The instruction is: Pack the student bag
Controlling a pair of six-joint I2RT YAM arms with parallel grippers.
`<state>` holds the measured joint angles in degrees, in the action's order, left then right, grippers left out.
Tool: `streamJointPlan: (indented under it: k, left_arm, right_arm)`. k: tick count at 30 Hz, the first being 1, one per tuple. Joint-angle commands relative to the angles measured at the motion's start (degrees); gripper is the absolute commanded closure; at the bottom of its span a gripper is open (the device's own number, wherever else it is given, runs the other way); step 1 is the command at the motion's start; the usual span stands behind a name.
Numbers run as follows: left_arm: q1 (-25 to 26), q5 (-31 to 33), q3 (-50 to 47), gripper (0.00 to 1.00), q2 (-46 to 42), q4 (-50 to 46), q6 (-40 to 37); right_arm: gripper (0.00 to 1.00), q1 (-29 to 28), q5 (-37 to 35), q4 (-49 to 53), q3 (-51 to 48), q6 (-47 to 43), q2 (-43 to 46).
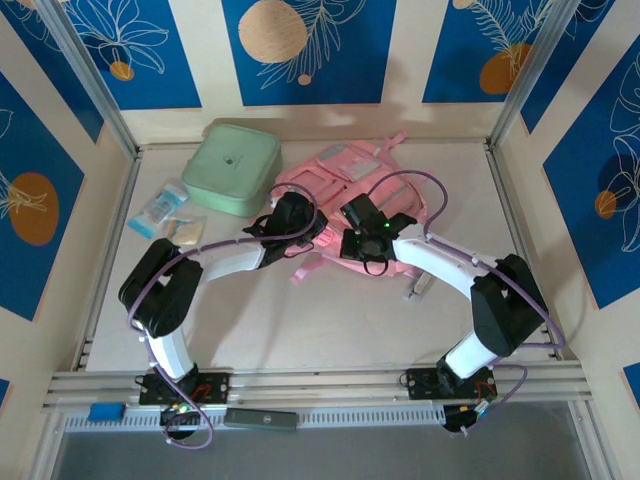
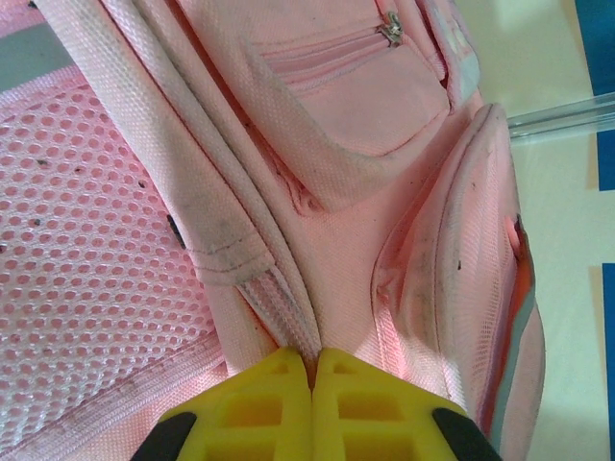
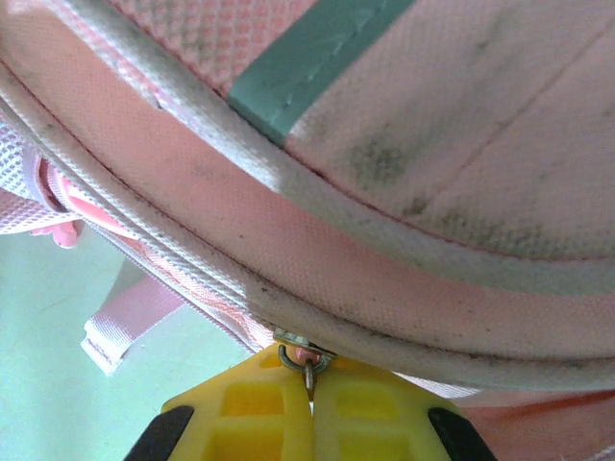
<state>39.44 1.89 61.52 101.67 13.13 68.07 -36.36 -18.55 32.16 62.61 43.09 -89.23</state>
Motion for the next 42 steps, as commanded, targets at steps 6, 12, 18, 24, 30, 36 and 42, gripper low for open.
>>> streamJointPlan:
  k: [6,12,18,24,30,36,42]
  left_arm:
    - [-1.3,1.2,0.1,1.0,-1.5,1.8,-1.6]
    - [-1.3,1.1,0.3,1.0,-1.6,1.8,-1.7]
    - [-1.2,0.9,0.4,1.0,-1.3,1.9,-1.5]
    - [-1.1,0.7,0.4,1.0,-1.6,2.0,-1.9]
    - [-1.4,1.4,0.9,1.0,-2.0,-0.3,-5.1]
    - [-4.9,-1.3,0.8,1.0,-2.9,-2.6,-8.7]
    - [-8.3,-6.4,3.5,1.0,-1.7,-5.3,-13.0]
  right_arm:
    - [0.95,-0.2,1.1,2.3,2.4,-1.1,-0.9]
    - [0.84,0.2,1.7,0.5,2.0,-1.6,-3.6]
    - [0.81,0.0,1.2,-1.1,3.7,-1.4,-7.5]
    - [0.85,-0.9,-1.8,-5.2,1.3,-2.1,-5.3]
    - [0.98,0.0,-5.2,-0.3,0.5,-3.5,-1.9]
    - [1.0,1.7,-5.3,2.7,-3.8,-6.3,3.9]
    - [1.0,6.2,-4.2,5.5,-6.4,-9.4,8.6]
